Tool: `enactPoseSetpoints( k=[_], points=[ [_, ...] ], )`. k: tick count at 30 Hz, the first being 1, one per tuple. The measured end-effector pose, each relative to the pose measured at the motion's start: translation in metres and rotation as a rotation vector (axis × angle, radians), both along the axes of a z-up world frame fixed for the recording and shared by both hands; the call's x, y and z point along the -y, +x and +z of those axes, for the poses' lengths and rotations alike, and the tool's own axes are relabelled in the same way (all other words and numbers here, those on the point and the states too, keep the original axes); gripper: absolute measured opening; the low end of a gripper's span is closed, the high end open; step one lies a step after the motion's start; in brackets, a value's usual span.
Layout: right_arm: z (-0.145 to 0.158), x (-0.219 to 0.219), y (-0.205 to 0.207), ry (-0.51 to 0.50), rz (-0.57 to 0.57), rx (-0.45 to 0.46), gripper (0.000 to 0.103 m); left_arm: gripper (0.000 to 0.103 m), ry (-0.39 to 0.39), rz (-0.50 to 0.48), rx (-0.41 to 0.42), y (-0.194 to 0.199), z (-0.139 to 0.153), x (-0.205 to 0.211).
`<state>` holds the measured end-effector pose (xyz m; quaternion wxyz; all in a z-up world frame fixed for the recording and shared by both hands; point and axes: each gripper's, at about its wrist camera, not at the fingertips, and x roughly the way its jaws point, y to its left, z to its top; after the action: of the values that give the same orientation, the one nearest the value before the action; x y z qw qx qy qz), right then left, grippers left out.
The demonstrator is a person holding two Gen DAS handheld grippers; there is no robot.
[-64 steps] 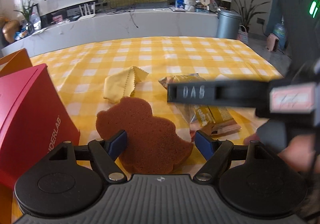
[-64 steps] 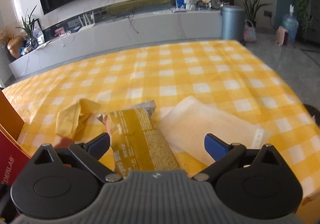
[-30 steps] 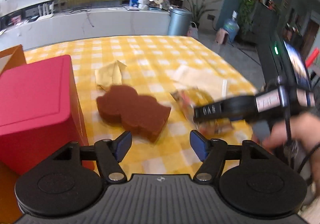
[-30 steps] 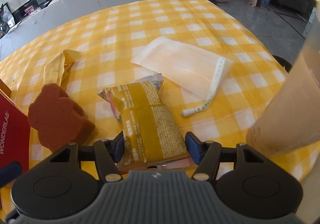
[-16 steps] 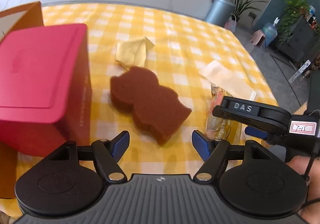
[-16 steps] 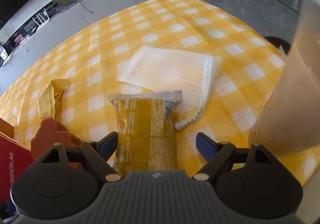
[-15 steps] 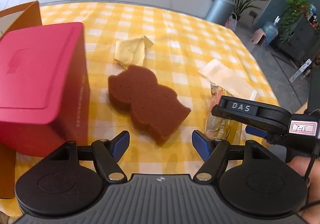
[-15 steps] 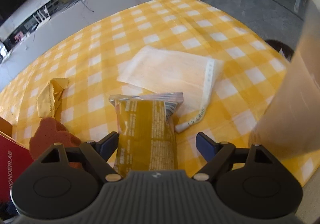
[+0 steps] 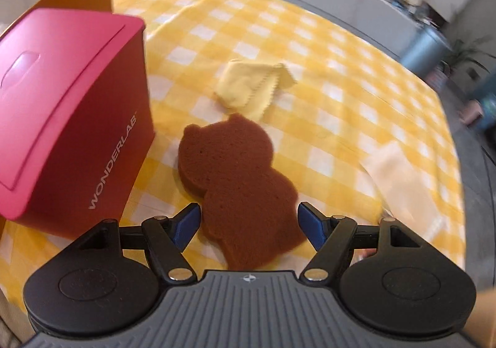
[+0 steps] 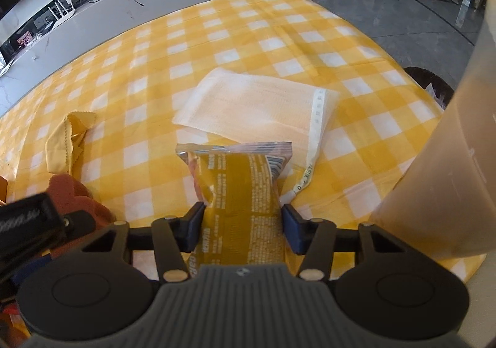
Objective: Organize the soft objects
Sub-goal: 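Grasp the brown bear sponge with the left tool while the right tool grasps the yellow snack packet, then lift the sponge in the left tool while the right tool carries the snack packet to the box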
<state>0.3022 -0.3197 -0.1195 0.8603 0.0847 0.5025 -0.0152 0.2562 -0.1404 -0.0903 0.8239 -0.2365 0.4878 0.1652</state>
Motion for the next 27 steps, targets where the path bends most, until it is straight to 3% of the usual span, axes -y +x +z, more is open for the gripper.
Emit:
enactPoseSetpoints(
  k=[8, 13, 19, 27],
  points=[
    [0.003, -0.007, -0.003, -0.085, 0.059, 0.005, 0.053, 0.091, 0.062, 0.085, -0.076, 0.024, -0.017, 0.013],
    [0.002, -0.006, -0.003, -0.087, 0.065, 0.006, 0.053, 0.098, 0.212, 0.058, -0.129, 0.037, -0.025, 0.037],
    [0.002, -0.008, -0.004, -0.099, 0.077, 0.011, 0.053, 0.103, 0.25, 0.065, -0.073, 0.033, -0.032, 0.04],
    [0.003, -0.007, -0.008, -0.093, 0.108, 0.03, 0.044, 0.103, 0.281, -0.034, 0.003, 0.028, -0.032, 0.042]
  ],
)
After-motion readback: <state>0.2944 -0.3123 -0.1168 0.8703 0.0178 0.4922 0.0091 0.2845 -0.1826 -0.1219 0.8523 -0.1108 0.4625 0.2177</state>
